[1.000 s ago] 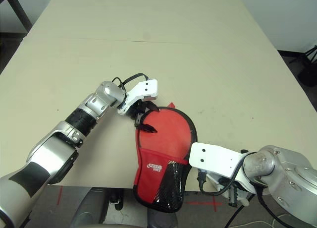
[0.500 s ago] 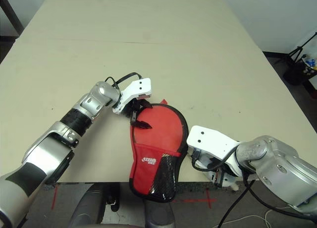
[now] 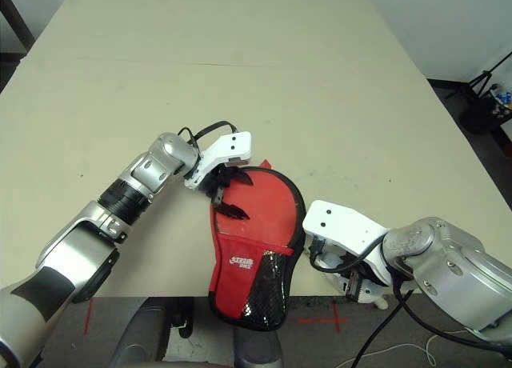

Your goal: Store the ping-pong paddle in its case and zip it.

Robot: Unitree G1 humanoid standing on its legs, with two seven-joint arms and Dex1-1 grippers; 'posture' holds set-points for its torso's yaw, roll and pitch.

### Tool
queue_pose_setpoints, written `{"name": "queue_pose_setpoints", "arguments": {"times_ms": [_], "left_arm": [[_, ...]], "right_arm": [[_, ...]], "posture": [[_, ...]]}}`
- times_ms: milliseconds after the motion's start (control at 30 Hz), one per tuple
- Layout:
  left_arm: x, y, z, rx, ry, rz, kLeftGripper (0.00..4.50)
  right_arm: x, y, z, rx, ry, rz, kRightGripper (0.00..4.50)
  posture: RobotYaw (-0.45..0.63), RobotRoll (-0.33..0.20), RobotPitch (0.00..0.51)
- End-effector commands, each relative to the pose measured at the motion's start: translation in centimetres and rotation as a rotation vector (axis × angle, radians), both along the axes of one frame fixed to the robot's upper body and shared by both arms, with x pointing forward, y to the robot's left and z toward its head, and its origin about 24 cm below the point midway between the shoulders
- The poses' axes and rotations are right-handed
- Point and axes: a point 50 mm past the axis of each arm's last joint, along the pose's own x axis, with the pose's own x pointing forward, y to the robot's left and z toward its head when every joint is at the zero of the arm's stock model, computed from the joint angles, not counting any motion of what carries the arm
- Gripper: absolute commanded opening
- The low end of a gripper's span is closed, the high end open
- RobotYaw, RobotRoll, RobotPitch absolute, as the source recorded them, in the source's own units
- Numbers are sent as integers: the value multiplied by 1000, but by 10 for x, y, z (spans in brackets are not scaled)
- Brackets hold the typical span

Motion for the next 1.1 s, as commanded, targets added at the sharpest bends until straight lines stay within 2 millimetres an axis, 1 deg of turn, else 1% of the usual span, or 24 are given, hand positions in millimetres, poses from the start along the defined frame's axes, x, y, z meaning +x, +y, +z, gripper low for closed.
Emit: {"name": "queue_pose_setpoints", "arguments": {"times_ms": [33, 167, 300, 467, 567, 633, 833, 1033, 1100], "left_arm": [[-7, -1, -26, 94, 51, -8, 4500], [-6, -3, -36, 131, 38, 29, 4500], [-8, -8, -43, 142, 49, 50, 4500], [-11, -11, -50, 164, 51, 59, 4500], [-13, -12, -58, 194, 41, 58, 4500], [-14, -13, -61, 203, 41, 56, 4500], [-18, -14, -69, 248, 52, 52, 4500], [-19, -17, -70, 249, 62, 56, 4500], [-19, -15, -70, 256, 59, 58, 4500]], "right_arm": [[-4, 1, -16, 24, 57, -20, 42], [-1, 1, -19, 36, 24, -57, 42], [-1, 0, -22, 59, -21, -138, 42], [-13, -4, -27, 56, 7, -216, 42], [-27, -5, -30, 41, 74, -224, 42], [-31, -4, -31, 42, 86, -223, 42], [-26, -5, -32, 39, 42, -225, 42], [-12, -9, -30, 34, -69, -278, 42], [-17, -14, -33, -4, -40, -285, 42]], "posture": [[-217, 0, 267], [-208, 0, 270], [-195, 0, 270], [-193, 0, 269], [-199, 0, 267], [-201, 0, 265], [-201, 0, 263], [-194, 0, 258], [-189, 0, 257]]}}
